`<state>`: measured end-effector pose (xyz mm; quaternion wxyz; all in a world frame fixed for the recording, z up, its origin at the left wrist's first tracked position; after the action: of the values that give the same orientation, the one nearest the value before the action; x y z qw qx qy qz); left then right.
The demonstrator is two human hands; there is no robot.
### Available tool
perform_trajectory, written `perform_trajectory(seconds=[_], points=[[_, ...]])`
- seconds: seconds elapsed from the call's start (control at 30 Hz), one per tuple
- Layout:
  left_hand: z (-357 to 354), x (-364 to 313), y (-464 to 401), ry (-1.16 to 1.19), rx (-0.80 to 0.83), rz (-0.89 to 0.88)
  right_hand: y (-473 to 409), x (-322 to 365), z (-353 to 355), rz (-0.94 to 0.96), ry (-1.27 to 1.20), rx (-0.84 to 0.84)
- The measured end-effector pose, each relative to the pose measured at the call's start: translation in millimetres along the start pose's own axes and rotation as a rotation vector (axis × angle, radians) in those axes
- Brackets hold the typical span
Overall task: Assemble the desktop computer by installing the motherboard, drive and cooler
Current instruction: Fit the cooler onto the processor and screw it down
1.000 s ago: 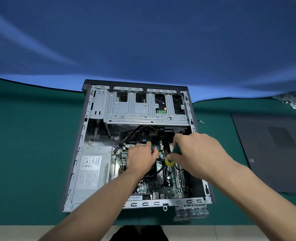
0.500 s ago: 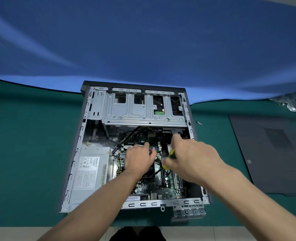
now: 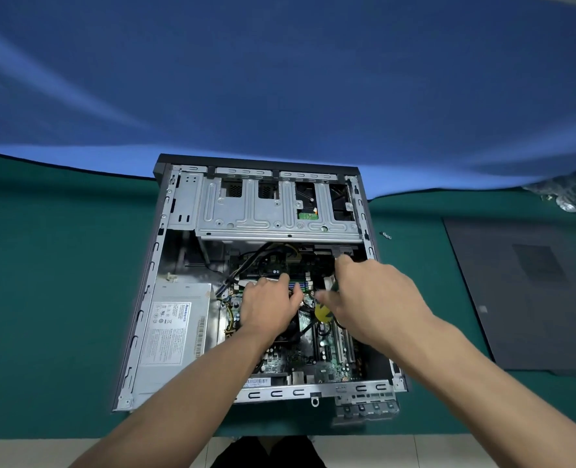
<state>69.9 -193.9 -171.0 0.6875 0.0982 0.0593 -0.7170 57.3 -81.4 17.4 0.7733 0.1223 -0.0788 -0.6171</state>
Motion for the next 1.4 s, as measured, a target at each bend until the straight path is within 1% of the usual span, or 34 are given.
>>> perform_trajectory(seconds=[0.03,0.07,0.17,0.2,0.27,0.33,0.37,0.5,0.57,0.63,0.73,0.8,0.9,1.03,1.17,1.3,1.4], points=[[1.0,-0.3,-0.1,0.002,-0.001,0.001,-1.1,0.7,1.2,-0.017,0.02,-0.025],[1.9,-0.4,-0.2,0.008,0.001,0.001,-1.9,0.1,1.6,-0.032,0.032,-0.013],[2.7,-0.9,0.2,0.026,-0.004,0.01,-4.0,-2.6,3.3,-0.024,-0.004,0.119],[3.2,-0.6,0.6,0.03,-0.001,0.015,-3.2,-2.9,2.4,-0.005,-0.019,0.128],[3.8,-1.1,1.4,0.033,-0.016,0.009,-1.5,-2.4,-1.6,0.002,-0.035,0.029],[6.3,-2.8,2.2,0.019,-0.031,-0.014,0.6,-0.3,-3.1,-0.054,0.007,-0.098],[6.9,-3.6,2.6,0.014,-0.033,-0.038,1.7,-1.0,-3.8,-0.086,0.022,-0.133],[6.9,-4.9,2.4,0.02,-0.03,-0.139,-5.2,-12.7,2.9,-0.176,-0.024,-0.138],[7.0,-6.4,1.9,0.043,-0.022,-0.162,-9.1,-20.5,14.9,-0.191,-0.093,-0.219],[8.4,-7.3,2.3,0.103,-0.009,-0.145,-11.9,-23.7,32.6,-0.179,-0.223,-0.301],[6.9,-5.2,4.1,0.177,-0.053,-0.096,-20.2,-16.1,52.0,-0.098,-0.399,-0.342],[8.5,-6.8,5.6,0.181,-0.065,-0.086,-26.0,-2.7,53.1,-0.048,-0.415,-0.331],[8.4,-9.1,3.2,0.119,-0.004,-0.127,-31.3,21.2,38.5,0.024,-0.384,-0.264],[7.4,-8.0,2.2,0.123,-0.017,-0.151,-36.9,42.1,12.0,0.091,-0.365,-0.175],[4.4,-8.8,1.9,0.139,0.006,-0.133,-44.0,47.5,-3.4,0.122,-0.334,-0.151],[2.0,-9.0,1.4,0.103,0.096,-0.157,-49.7,48.4,-9.5,0.13,-0.321,-0.145],[1.6,-8.1,1.3,0.108,0.101,-0.143,-50.5,49.6,-11.4,0.131,-0.314,-0.138]])
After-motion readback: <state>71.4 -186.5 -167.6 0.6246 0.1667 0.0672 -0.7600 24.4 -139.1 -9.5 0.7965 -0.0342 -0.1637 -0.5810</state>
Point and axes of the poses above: each hand's wrist, its own y-axis away from the middle knuckle, its own z-axis out of the back of the hand, x = y × z, the point moved 1 cm from there along -y, towards the middle knuckle, and after that the axes turned 15 degrees about -z, right-handed, at the moved point
